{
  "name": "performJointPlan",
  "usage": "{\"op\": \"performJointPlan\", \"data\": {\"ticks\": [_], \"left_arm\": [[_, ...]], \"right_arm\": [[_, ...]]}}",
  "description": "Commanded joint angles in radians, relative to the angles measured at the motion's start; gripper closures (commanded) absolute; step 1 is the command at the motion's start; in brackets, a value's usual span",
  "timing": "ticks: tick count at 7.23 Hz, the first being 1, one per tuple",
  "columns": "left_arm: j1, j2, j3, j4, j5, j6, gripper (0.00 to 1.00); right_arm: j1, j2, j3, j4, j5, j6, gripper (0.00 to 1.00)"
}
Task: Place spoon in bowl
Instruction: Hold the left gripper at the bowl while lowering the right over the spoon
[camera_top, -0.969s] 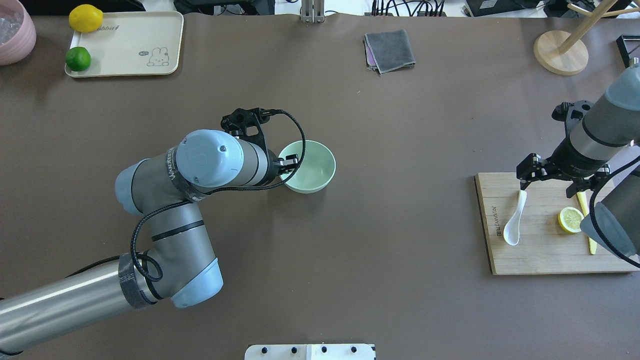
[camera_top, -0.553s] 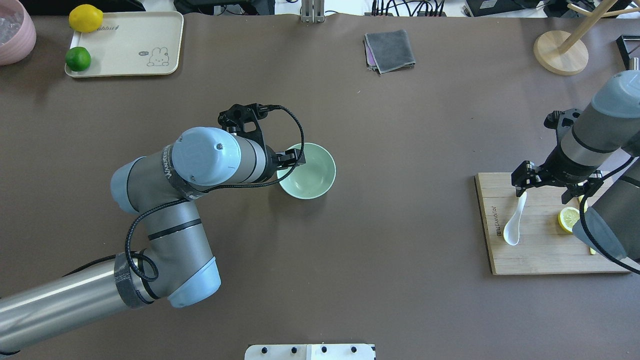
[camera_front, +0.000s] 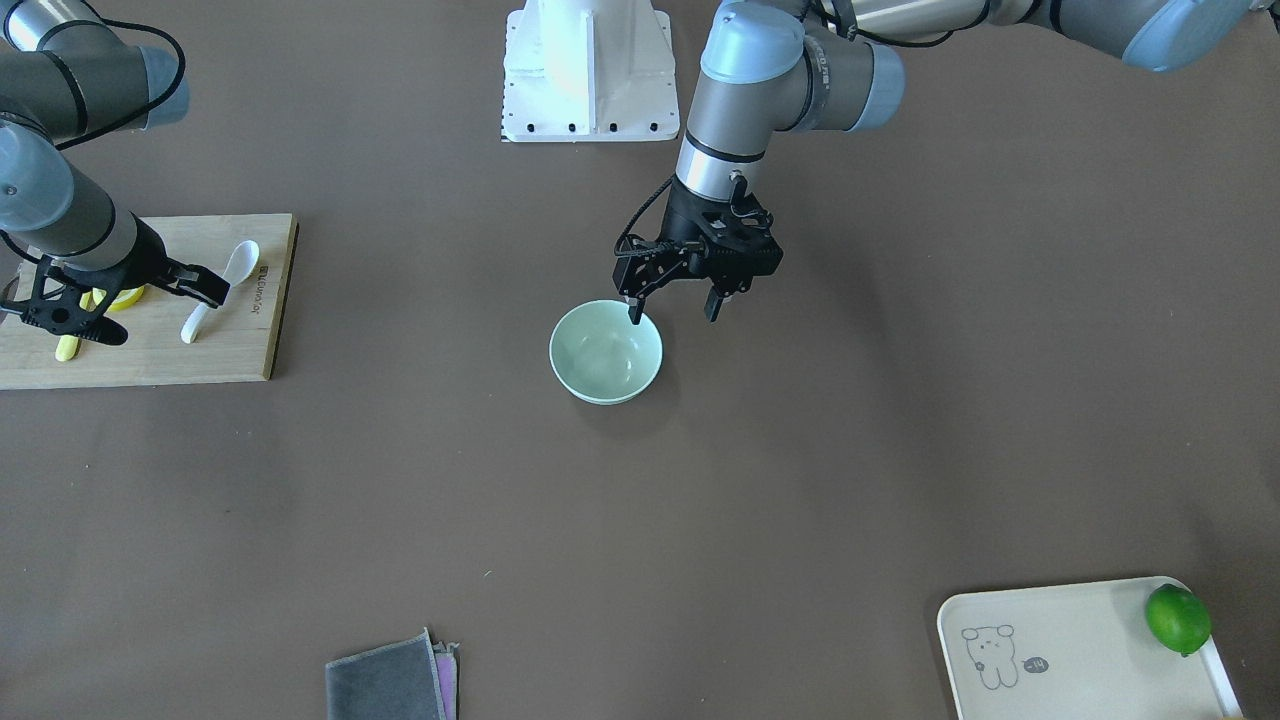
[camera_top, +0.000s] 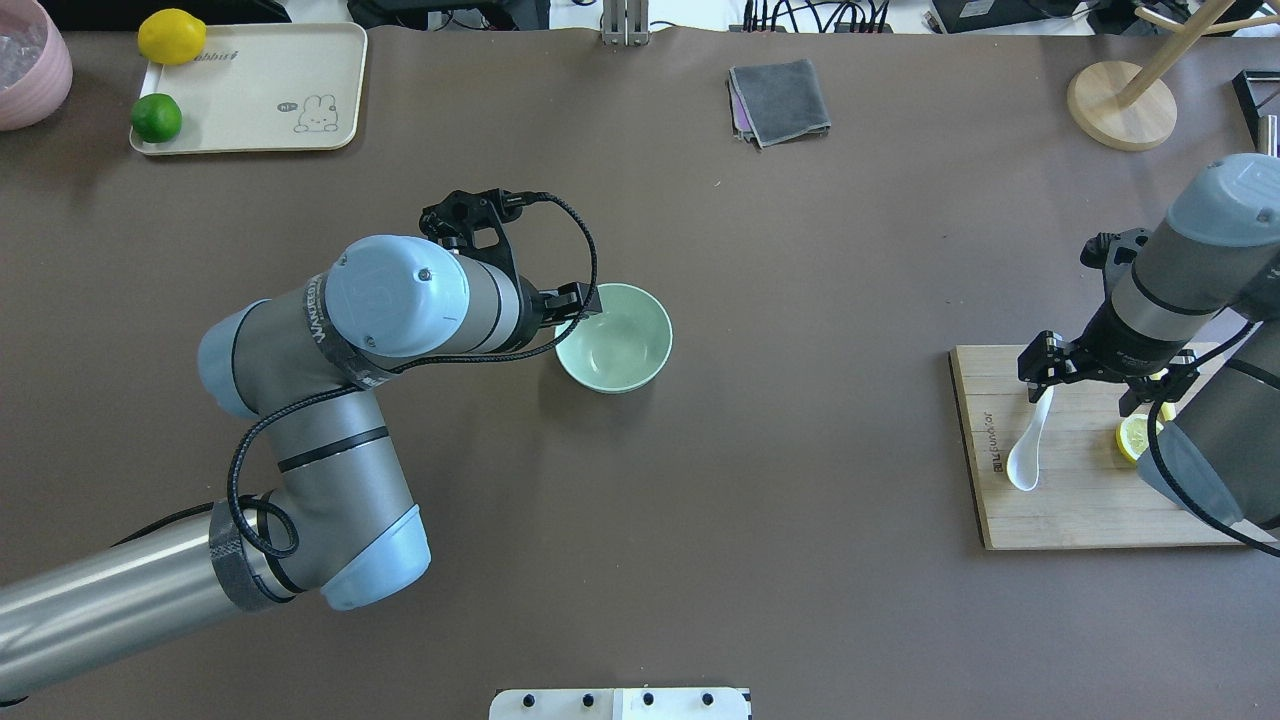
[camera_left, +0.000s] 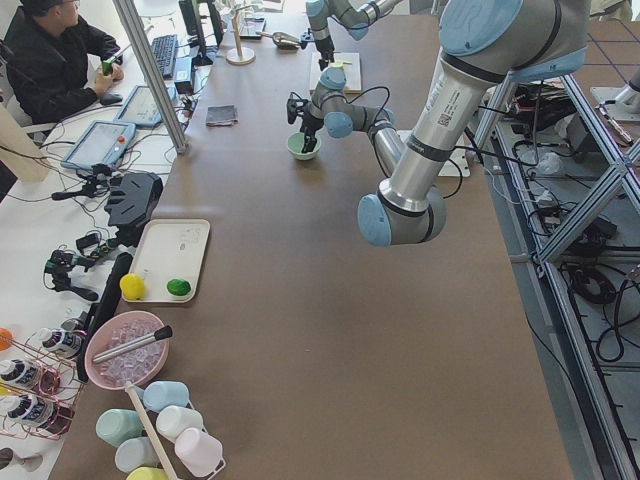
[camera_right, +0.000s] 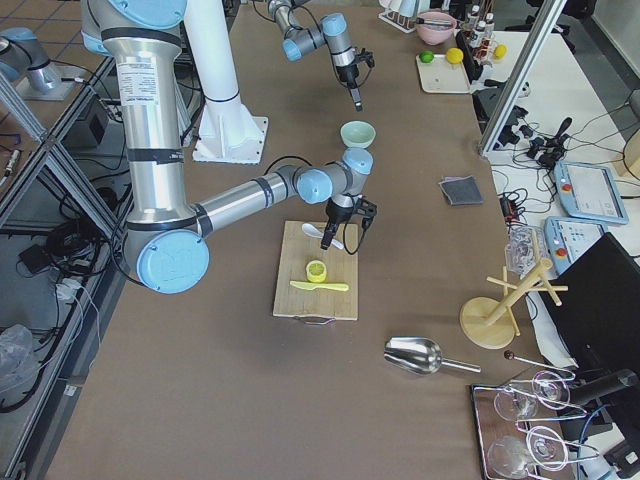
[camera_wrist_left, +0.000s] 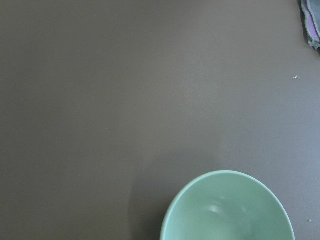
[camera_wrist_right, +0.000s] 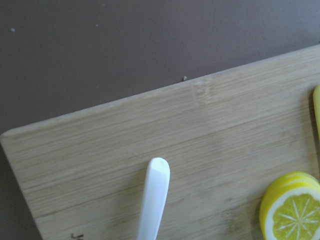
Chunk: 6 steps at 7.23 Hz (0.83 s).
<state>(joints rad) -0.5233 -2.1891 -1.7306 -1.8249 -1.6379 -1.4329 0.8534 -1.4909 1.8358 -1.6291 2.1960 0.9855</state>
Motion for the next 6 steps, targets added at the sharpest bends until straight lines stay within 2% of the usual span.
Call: {"op": "performJointPlan", "data": {"ticks": [1, 3, 5, 6], "left_arm": [[0.0, -0.001, -0.003, 0.004, 0.001, 0.008, 0.03], [0.002, -0.006, -0.003, 0.004, 0.001, 0.009, 0.03], [0.002, -0.003, -0.003, 0.004, 0.001, 0.009, 0.03], [0.0, 0.0, -0.004, 0.004, 0.001, 0.008, 0.03]], "right_arm": [[-0.005, 0.026, -0.004, 0.0, 0.001, 0.004, 0.0], [-0.002, 0.017, -0.029, 0.036, -0.004, 0.007, 0.0], [-0.004, 0.006, -0.126, 0.235, -0.004, 0.112, 0.0], [-0.002, 0.008, -0.113, 0.247, 0.002, 0.12, 0.0]]}}
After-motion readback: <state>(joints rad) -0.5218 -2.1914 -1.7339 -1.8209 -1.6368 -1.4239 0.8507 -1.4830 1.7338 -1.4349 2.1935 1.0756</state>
